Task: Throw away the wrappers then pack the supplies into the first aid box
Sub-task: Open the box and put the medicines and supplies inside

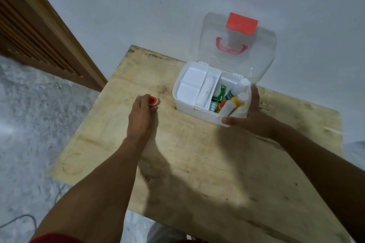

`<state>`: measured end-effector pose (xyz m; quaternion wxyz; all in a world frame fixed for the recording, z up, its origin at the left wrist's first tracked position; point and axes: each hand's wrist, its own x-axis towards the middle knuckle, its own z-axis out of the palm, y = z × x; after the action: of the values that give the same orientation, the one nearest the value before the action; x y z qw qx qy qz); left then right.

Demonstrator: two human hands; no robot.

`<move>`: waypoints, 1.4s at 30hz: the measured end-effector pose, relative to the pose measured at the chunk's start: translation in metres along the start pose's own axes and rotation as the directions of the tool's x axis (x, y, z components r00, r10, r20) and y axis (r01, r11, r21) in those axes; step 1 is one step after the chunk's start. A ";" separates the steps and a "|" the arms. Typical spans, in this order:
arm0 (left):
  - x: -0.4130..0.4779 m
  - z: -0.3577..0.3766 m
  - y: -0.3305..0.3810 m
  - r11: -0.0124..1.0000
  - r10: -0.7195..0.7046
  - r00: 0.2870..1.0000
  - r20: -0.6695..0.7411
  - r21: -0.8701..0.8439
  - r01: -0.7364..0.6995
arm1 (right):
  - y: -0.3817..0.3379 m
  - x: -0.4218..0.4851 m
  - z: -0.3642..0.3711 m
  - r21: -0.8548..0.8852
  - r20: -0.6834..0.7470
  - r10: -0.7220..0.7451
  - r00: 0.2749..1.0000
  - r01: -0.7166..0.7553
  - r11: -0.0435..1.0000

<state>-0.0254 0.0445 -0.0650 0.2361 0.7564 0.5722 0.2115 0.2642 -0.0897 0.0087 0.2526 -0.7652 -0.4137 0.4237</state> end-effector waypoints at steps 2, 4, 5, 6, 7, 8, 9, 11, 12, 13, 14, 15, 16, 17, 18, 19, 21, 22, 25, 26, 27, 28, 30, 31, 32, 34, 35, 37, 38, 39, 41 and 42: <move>0.005 0.001 -0.003 0.999 -0.009 1.000 0.029 -0.035 0.010 | -0.002 -0.001 0.002 0.019 -0.007 0.014 1.000 -0.014 1.000; 0.011 -0.002 0.002 0.995 -0.047 0.998 0.041 -0.090 0.051 | -0.006 -0.002 0.003 0.027 -0.011 0.024 1.000 -0.024 0.999; 0.016 -0.006 0.008 0.986 -0.085 0.995 0.047 -0.138 0.090 | -0.007 -0.003 0.004 0.048 -0.009 0.019 1.000 -0.018 0.999; 0.019 -0.011 0.015 0.971 -0.105 0.993 0.048 -0.212 0.113 | -0.008 -0.005 0.005 0.073 -0.009 0.009 1.000 -0.009 0.997; 0.021 -0.016 0.024 0.957 -0.097 0.995 0.036 -0.270 0.103 | -0.009 -0.007 0.006 0.089 -0.017 -0.005 1.000 0.006 0.996; 0.022 -0.021 0.036 0.942 -0.074 0.997 0.003 -0.329 0.071 | -0.011 -0.008 0.007 0.088 -0.024 -0.018 1.000 0.020 0.996; 0.026 -0.027 0.048 0.931 -0.042 0.998 -0.039 -0.364 0.025 | -0.012 -0.009 0.007 0.083 -0.025 -0.024 0.999 0.026 0.996; 0.038 -0.034 0.075 0.893 0.011 0.998 -0.069 -0.448 -0.041 | -0.013 -0.008 0.006 0.076 -0.008 -0.020 1.000 0.021 0.997; 0.046 -0.037 0.089 0.871 0.038 0.998 -0.047 -0.489 -0.056 | -0.015 -0.008 0.006 0.071 0.004 0.002 1.000 -0.002 0.997; 0.054 -0.037 0.103 0.867 0.079 0.996 -0.029 -0.491 -0.083 | -0.016 -0.008 0.005 0.055 0.009 0.038 0.999 -0.038 0.998; 0.061 -0.036 0.115 0.877 0.135 0.991 -0.019 -0.462 -0.128 | -0.018 -0.008 0.005 0.055 -0.002 0.053 0.999 -0.053 0.997; 0.069 -0.032 0.125 0.897 0.197 0.980 -0.008 -0.402 -0.183 | -0.019 -0.009 0.005 0.069 -0.017 0.043 0.999 -0.042 0.997; 0.074 -0.029 0.133 0.916 0.243 0.970 0.016 -0.333 -0.224 | -0.019 -0.009 0.006 0.091 -0.028 0.017 0.999 -0.014 0.996; 0.078 -0.025 0.139 0.933 0.269 0.962 0.048 -0.263 -0.247 | -0.019 -0.010 0.006 0.105 -0.035 -0.006 0.999 0.010 0.994; 0.080 -0.021 0.143 0.945 0.279 0.956 0.088 -0.205 -0.257 | -0.019 -0.011 0.006 0.113 -0.035 -0.014 0.999 0.018 0.993; 0.080 -0.015 0.144 0.950 0.290 0.949 0.122 -0.152 -0.271 | -0.019 -0.011 0.006 0.110 -0.027 -0.006 1.000 0.009 0.994; 0.078 -0.008 0.145 0.952 0.305 0.936 0.174 -0.041 -0.303 | -0.018 -0.010 0.005 0.096 -0.017 0.000 1.000 0.001 0.995; 0.079 -0.005 0.145 0.950 0.307 0.931 0.197 0.001 -0.313 | -0.017 -0.009 0.005 0.094 -0.017 -0.001 1.000 0.002 0.996; 0.085 0.004 0.138 0.955 0.281 0.926 0.252 0.023 -0.296 | -0.015 -0.008 0.004 0.110 -0.009 -0.001 1.000 0.002 0.994; 0.086 0.006 0.135 0.958 0.274 0.921 0.276 0.005 -0.286 | -0.014 -0.008 0.003 0.117 -0.003 0.001 1.000 0.000 0.993; 0.088 0.006 0.132 0.960 0.271 0.919 0.285 -0.010 -0.280 | -0.014 -0.008 0.003 0.120 -0.002 -0.007 1.000 0.007 0.993; 0.088 0.006 0.130 0.957 0.279 0.918 0.281 -0.008 -0.289 | -0.014 -0.008 0.003 0.118 -0.001 -0.019 1.000 0.019 0.993; 0.085 0.003 0.128 0.944 0.324 0.911 0.256 -0.021 -0.330 | -0.013 -0.007 0.003 0.128 -0.004 -0.035 0.999 0.035 0.991; 0.080 -0.002 0.129 0.942 0.336 0.910 0.242 -0.062 -0.331 | -0.012 -0.007 0.003 0.133 -0.005 -0.035 0.999 0.035 0.991; 0.074 -0.007 0.130 0.941 0.338 0.912 0.233 -0.103 -0.323 | -0.012 -0.007 0.003 0.137 -0.003 -0.033 0.999 0.033 0.990; 0.059 -0.018 0.131 0.942 0.329 0.919 0.216 -0.149 -0.302 | -0.011 -0.006 0.004 0.133 -0.011 -0.035 0.999 0.036 0.990; 0.051 -0.022 0.131 0.944 0.318 0.925 0.207 -0.159 -0.289 | -0.011 -0.006 0.004 0.133 -0.021 -0.045 0.999 0.047 0.990; 0.038 -0.026 0.129 0.946 0.299 0.928 0.221 -0.196 -0.259 | -0.010 -0.006 0.005 0.139 -0.039 -0.071 0.997 0.076 0.987; 0.036 -0.025 0.126 0.946 0.294 0.926 0.236 -0.213 -0.246 | -0.010 -0.006 0.006 0.138 -0.046 -0.084 0.995 0.090 0.986; 0.034 -0.024 0.125 0.946 0.284 0.923 0.261 -0.231 -0.226 | -0.009 -0.006 0.006 0.134 -0.053 -0.095 0.994 0.101 0.986; 0.033 -0.019 0.118 0.946 0.262 0.923 0.281 -0.265 -0.188 | -0.008 -0.004 0.006 0.125 -0.064 -0.126 0.990 0.133 0.983; 0.033 -0.018 0.115 0.940 0.261 0.927 0.271 -0.288 -0.181 | -0.007 -0.003 0.007 0.118 -0.069 -0.142 0.987 0.149 0.982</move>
<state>0.0606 0.0519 0.0193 0.3923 0.8027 0.4070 0.1903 0.2547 -0.0885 0.0117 0.3418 -0.7284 -0.4340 0.4054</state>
